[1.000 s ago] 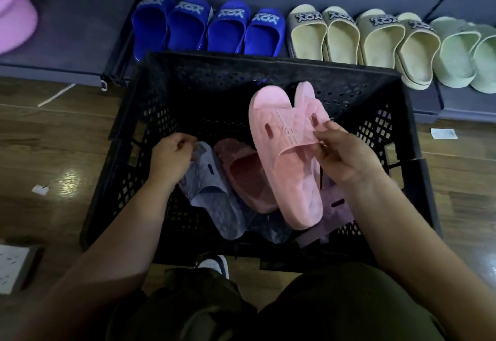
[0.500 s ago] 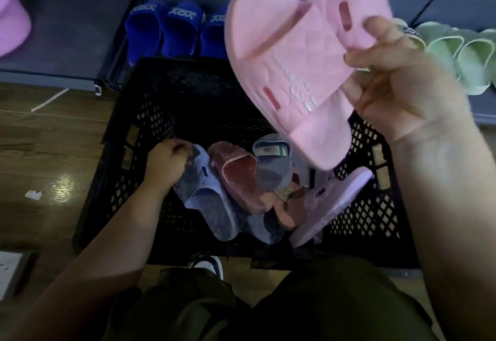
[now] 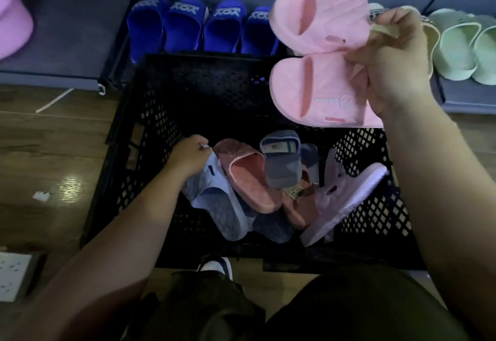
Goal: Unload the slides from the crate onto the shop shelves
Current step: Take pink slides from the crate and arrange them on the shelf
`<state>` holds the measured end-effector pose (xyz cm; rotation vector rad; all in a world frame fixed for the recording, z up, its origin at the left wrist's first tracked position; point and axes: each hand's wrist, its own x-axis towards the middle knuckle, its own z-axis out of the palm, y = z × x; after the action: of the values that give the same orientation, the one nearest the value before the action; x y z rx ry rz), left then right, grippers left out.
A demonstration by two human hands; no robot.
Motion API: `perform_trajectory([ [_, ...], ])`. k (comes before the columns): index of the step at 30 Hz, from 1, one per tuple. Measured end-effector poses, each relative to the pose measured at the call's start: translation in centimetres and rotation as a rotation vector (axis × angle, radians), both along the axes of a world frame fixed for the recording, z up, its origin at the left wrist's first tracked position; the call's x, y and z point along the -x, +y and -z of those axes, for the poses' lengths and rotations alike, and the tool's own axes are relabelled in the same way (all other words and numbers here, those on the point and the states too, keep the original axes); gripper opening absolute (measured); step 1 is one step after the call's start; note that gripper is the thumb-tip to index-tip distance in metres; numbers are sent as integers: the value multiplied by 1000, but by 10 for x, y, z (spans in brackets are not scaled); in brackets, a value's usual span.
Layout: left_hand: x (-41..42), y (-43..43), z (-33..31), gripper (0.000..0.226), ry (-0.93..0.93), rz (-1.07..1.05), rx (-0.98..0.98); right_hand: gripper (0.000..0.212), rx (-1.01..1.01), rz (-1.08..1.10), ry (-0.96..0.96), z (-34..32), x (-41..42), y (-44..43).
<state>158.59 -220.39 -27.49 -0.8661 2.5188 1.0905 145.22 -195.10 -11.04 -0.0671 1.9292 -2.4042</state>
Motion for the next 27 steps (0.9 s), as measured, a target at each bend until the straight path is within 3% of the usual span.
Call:
perform_trajectory([
  [5, 4, -14, 19, 41, -143, 67, 152, 46, -4, 61, 63, 3, 6, 3],
  [8, 1, -21, 25, 42, -99, -24, 153, 47, 8, 59, 54, 4, 7, 2],
  [10, 1, -24, 28, 56, -103, -81, 133, 48, -1, 46, 43, 9, 8, 1],
  [14, -5, -22, 26, 73, -245, -119, 20, 48, -165, 32, 33, 21, 10, -3],
  [16, -11, -23, 27, 59, -290, -11, -76, 48, -211, 20, 42, 28, 11, -5],
  [19, -11, -27, 16, 30, -212, 109, -208, 47, -240, 16, 58, 36, 15, -6],
  [22, 1, -33, -4, 38, -105, 101, -255, 49, -254, 16, 61, 35, 19, -4],
  [24, 13, -31, -24, 21, -42, 74, -314, 49, -213, 23, 51, 29, 24, -1],
  [27, 47, -19, -49, 23, 54, 71, -335, 48, -149, 59, 42, 21, 34, 5],
])
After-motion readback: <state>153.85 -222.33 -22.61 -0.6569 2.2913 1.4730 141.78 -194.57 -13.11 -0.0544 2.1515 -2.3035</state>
